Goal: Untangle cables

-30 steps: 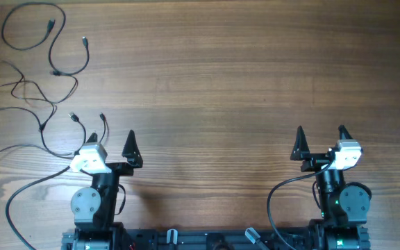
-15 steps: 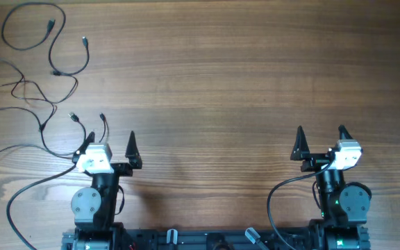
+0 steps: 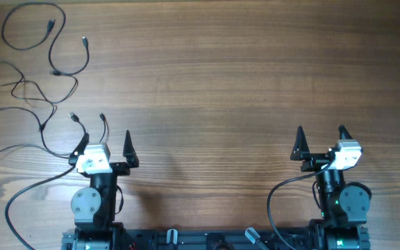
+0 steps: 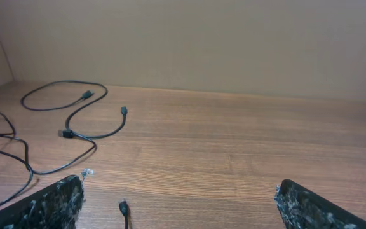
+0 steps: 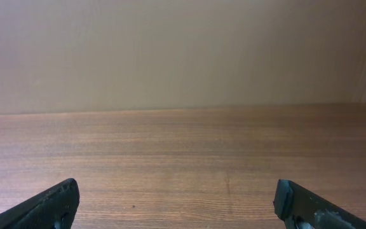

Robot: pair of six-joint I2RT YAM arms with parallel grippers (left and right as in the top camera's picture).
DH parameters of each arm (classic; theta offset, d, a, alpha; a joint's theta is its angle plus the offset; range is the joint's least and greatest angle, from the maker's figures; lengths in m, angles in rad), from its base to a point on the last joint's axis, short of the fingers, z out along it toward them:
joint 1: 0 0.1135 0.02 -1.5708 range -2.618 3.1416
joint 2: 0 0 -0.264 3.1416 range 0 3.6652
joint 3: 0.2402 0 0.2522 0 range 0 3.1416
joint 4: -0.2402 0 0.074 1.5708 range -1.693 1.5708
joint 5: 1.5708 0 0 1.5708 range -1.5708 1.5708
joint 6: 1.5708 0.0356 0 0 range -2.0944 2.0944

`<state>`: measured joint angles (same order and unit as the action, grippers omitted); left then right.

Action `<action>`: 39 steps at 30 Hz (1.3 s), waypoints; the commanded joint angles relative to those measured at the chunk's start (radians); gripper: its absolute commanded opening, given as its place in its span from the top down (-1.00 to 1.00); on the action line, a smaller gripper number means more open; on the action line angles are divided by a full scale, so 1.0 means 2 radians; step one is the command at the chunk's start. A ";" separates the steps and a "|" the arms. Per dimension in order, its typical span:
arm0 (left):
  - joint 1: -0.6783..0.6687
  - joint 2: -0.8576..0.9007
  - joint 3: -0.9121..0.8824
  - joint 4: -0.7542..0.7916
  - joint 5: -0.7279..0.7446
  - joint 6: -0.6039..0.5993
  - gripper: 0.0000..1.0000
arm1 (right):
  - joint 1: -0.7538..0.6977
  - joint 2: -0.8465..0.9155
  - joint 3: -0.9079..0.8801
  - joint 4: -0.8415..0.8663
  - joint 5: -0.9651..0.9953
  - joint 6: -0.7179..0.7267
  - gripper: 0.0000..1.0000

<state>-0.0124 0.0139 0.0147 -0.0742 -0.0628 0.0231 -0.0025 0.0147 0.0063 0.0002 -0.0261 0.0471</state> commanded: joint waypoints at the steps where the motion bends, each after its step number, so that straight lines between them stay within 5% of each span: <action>1: -0.002 -0.005 -0.005 0.002 -0.007 0.017 -1.00 | 0.002 -0.006 -0.001 0.001 -0.007 -0.006 -1.00; 39: -0.002 -0.005 -0.005 0.004 -0.003 0.024 -1.00 | 0.002 -0.005 -0.001 0.001 -0.007 -0.006 -0.99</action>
<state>-0.0124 0.0139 0.0147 -0.0738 -0.0628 0.0517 -0.0025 0.0147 0.0063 0.0002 -0.0261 0.0467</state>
